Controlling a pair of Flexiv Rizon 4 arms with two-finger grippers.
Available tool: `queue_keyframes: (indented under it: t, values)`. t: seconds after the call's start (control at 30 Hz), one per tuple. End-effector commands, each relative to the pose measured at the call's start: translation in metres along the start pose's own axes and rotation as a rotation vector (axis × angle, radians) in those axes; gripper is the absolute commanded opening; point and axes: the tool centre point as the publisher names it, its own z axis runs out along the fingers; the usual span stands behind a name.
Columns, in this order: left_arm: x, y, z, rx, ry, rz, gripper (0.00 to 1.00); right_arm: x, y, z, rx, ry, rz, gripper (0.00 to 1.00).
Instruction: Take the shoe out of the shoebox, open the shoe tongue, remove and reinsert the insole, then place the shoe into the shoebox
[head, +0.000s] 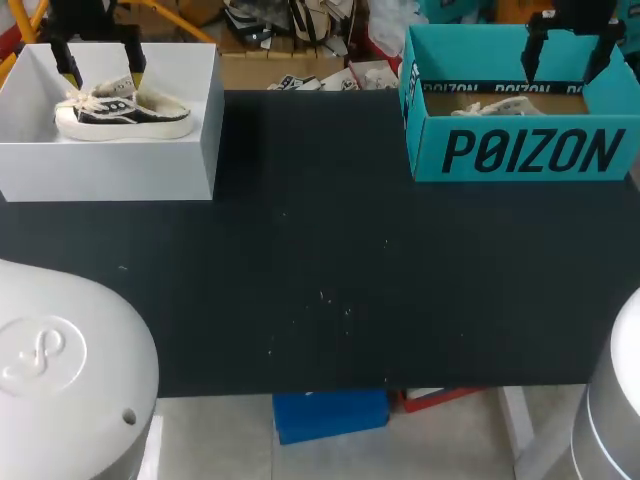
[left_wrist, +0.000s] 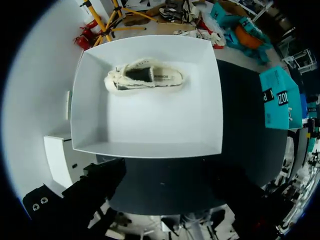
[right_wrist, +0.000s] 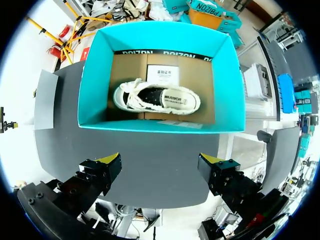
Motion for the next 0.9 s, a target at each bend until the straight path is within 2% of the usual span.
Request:
queue_keyframes:
  t: [0.03,0.4,0.47,0.53,0.57,0.67,0.8,0.9]
  values:
    - [0.001,-0.002,0.002,0.057,-0.010,0.001,1.00,0.000,0.000,0.000,0.000,0.000,0.000,1.00]
    - [0.001,-0.002,0.002,0.057,-0.010,0.001,1.00,0.000,0.000,0.000,0.000,0.000,0.000,1.00]
    - [0.005,0.001,-0.002,0.129,0.090,0.137,1.00,0.000,0.000,0.000,0.000,0.000,0.000,1.00]
    - [0.008,0.002,-0.007,0.196,0.107,0.335,1.00,0.000,0.000,0.000,0.000,0.000,0.000,1.00]
    - [0.009,0.001,-0.010,0.229,0.179,0.412,1.00,0.000,0.000,0.000,0.000,0.000,0.000,1.00]
    - [0.006,0.003,-0.016,0.287,0.248,0.727,1.00,0.000,0.000,0.000,0.000,0.000,0.000,1.00]
    - [-0.003,-0.002,-0.017,0.281,0.275,1.028,1.00,0.000,0.000,0.000,0.000,0.000,0.000,1.00]
    - [-0.011,-0.008,-0.017,0.214,0.301,1.299,1.00,0.000,0.000,0.000,0.000,0.000,0.000,1.00]
